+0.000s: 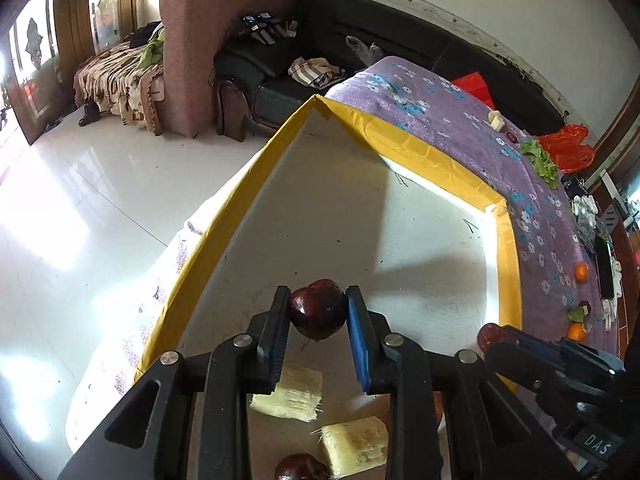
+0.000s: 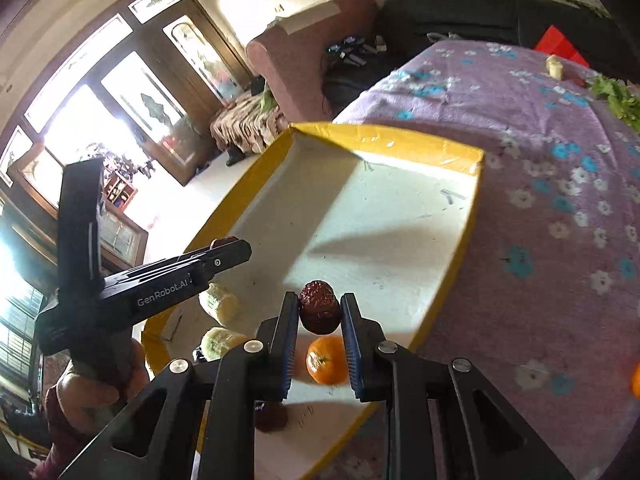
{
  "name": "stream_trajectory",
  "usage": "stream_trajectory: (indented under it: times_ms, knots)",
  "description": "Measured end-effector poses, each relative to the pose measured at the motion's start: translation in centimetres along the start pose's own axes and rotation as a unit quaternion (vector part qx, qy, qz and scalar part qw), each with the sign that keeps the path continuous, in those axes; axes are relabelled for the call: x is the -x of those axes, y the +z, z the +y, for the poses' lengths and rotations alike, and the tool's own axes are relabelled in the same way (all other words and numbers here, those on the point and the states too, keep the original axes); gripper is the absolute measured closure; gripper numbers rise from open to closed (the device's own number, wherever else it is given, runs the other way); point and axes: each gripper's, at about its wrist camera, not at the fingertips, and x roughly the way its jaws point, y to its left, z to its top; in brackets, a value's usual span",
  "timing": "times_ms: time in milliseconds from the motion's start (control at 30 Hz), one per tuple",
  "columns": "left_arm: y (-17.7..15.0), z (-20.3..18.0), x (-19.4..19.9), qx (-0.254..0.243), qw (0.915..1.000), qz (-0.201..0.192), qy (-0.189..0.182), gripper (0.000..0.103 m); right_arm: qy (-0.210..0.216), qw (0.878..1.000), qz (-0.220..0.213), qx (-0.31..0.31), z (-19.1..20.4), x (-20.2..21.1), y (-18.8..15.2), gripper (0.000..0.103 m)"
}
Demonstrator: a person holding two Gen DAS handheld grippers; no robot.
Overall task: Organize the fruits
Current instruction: 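Open the left tool over the tray while the right tool releases a plum there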
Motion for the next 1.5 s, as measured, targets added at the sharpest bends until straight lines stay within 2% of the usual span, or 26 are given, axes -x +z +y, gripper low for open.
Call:
stream_trajectory:
  times_ms: [167, 333, 400, 467, 533, 600, 667, 733, 833, 967, 1067, 1300, 1400, 1500]
  knots:
    - [-0.3, 0.4, -0.2, 0.008, 1.0, 0.003, -0.003, 0.076, 0.011, 1.0, 0.02, -0.013, -0.3, -2.1, -0.1, 0.078]
    - [-0.2, 0.6, -0.4, 0.01, 0.9999, 0.004, 0.004, 0.075, 0.023, 0.999, 0.023, -0.033, -1.0, -1.9, -0.2, 0.078]
    - [-0.2, 0.6, -0.6, 0.012, 0.9999, 0.005, 0.008, 0.067, 0.019, 0.999, 0.027, -0.036, -1.2, -2.1, -0.2, 0.078]
    - [-0.2, 0.6, -0.5, 0.016, 0.9998, 0.002, 0.009, 0.048, 0.014, 0.999, 0.028, -0.037, -1.1, -1.8, -0.4, 0.078]
    - [-0.3, 0.7, -0.1, 0.018, 0.9998, -0.005, 0.012, 0.043, 0.012, 0.999, 0.026, -0.036, -0.9, -1.7, -0.4, 0.078]
    - [-0.3, 0.6, 0.3, 0.018, 0.9997, -0.007, 0.014, 0.041, 0.011, 0.999, 0.025, -0.035, -0.8, -1.7, -0.4, 0.076]
    - [-0.4, 0.6, 0.9, 0.021, 0.9996, -0.011, 0.012, 0.039, 0.009, 0.999, 0.02, -0.031, -0.5, -1.4, -0.5, 0.062]
    - [-0.5, 0.5, 1.8, 0.023, 0.9995, -0.019, 0.012, 0.038, 0.004, 1.0, 0.012, -0.023, -0.1, -1.0, -0.6, 0.053]
    - [-0.9, -0.1, 3.7, 0.015, 0.9989, -0.04, 0.019, 0.037, 0.003, 1.0, -0.004, -0.015, 0.3, 0.2, -0.7, 0.053]
    - [-1.9, -1.8, 7.0, 0.0, 0.9971, -0.075, 0.012, 0.026, 0.004, 1.0, -0.03, -0.003, 0.4, 2.7, -1.2, 0.053]
    - [-3.0, -3.3, 9.0, -0.005, 0.9955, -0.094, 0.003, 0.022, 0.002, 0.999, -0.049, -0.002, -0.1, 5.0, -2.0, 0.051]
    - [-6.2, -7.2, 10.7, 0.002, 0.9933, -0.094, -0.067, 0.021, -0.029, 0.995, -0.09, -0.041, -5.5, 11.2, -5.3, 0.05]
    - [-7.6, -9.2, 10.4, -0.01, 0.9925, -0.089, -0.083, 0.021, -0.071, 0.989, -0.11, -0.063, -9.4, 14.7, -7.2, 0.05]
    - [-8.6, -11.2, 9.6, -0.032, 0.9926, -0.079, -0.086, 0.021, -0.126, 0.977, -0.128, -0.113, -15.0, 18.3, -8.7, 0.05]
